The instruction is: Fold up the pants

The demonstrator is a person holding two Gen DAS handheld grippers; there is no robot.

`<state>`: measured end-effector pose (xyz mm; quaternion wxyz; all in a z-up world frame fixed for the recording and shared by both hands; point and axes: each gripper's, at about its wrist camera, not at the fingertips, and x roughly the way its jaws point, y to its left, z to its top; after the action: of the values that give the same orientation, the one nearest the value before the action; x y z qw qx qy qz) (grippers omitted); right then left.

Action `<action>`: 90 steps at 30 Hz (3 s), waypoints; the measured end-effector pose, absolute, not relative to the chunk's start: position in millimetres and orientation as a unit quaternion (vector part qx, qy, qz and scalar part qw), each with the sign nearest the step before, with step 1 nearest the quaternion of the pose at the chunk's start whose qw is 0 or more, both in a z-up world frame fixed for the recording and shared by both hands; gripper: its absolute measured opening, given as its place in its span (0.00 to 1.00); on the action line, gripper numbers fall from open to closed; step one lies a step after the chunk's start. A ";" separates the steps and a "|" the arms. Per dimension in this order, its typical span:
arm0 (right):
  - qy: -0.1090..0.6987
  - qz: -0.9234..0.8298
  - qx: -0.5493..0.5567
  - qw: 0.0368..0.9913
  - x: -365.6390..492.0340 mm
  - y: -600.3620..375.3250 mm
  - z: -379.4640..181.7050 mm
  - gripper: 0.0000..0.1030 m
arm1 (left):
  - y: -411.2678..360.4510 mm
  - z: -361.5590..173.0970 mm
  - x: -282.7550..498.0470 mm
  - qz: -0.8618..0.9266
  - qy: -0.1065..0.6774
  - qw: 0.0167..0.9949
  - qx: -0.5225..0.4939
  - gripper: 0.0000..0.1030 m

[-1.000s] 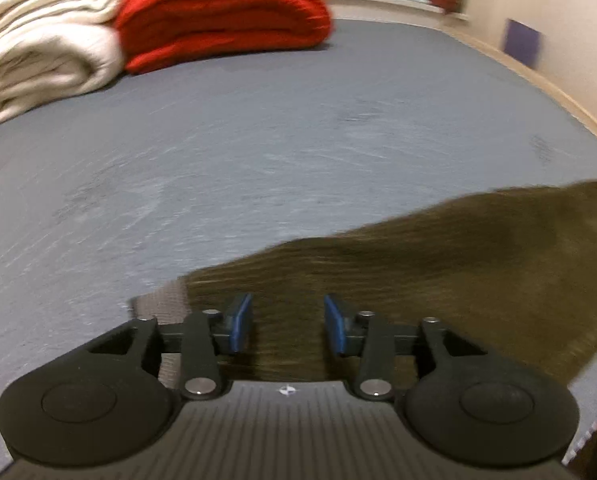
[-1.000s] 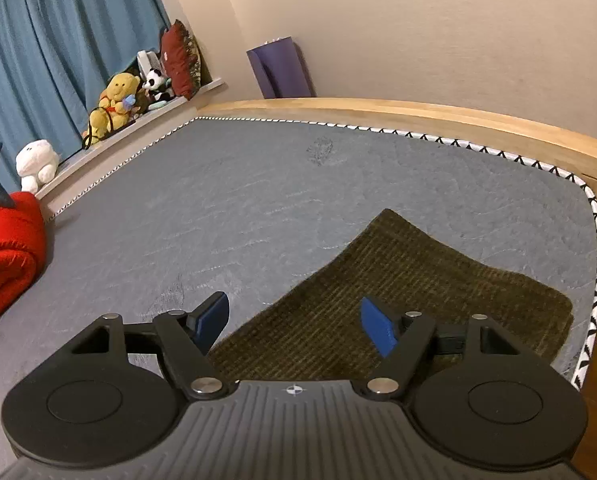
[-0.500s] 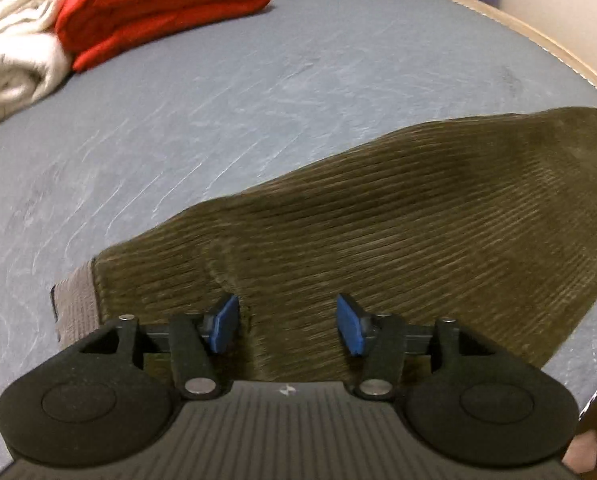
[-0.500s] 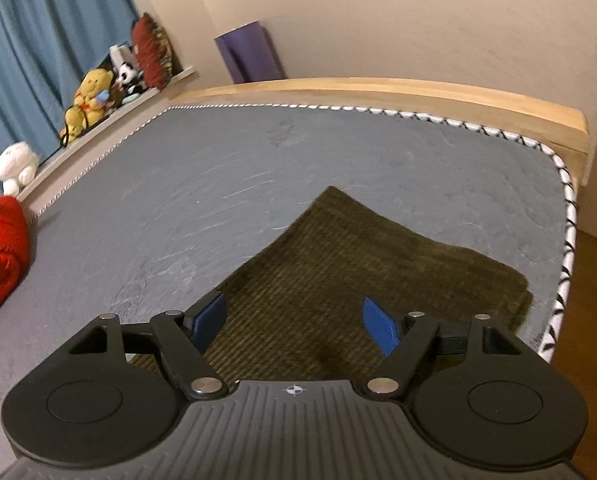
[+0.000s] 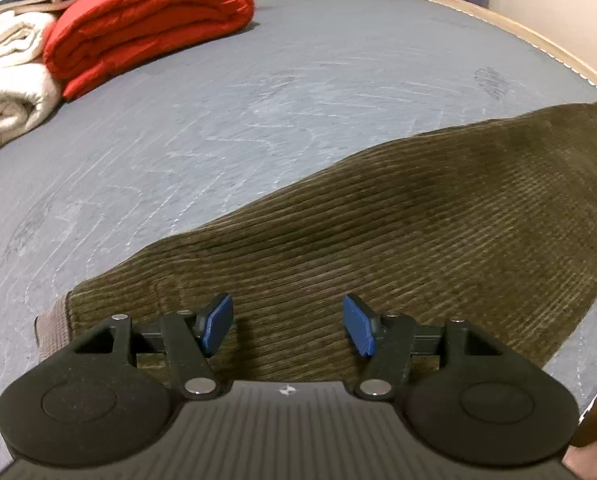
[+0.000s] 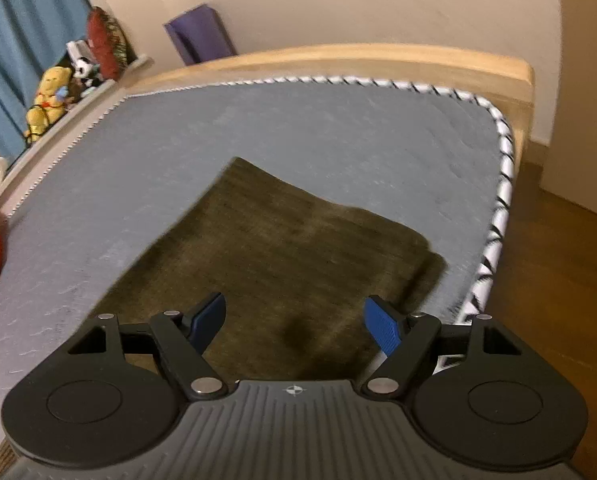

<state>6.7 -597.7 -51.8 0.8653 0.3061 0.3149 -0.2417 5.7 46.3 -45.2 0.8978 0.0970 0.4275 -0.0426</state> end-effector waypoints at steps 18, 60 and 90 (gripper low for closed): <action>0.264 -0.260 0.440 0.818 -32.9 -662.6 -91.3 0.70 | 23.1 -42.1 12.8 -0.065 0.421 0.899 0.104 0.69; 0.348 0.375 -0.099 0.854 -17.5 -143.3 -8.8 0.64 | 87.5 -17.5 6.4 -0.025 0.409 0.912 0.025 0.72; 0.286 0.179 -0.012 0.941 -28.1 -226.2 32.2 0.31 | -15.8 31.5 24.0 -0.224 0.367 0.900 -0.076 0.83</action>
<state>-28.1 -226.2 32.2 0.9412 -0.0119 0.2862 0.1793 24.0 -15.8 31.5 0.8999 -0.0761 0.3665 -0.2236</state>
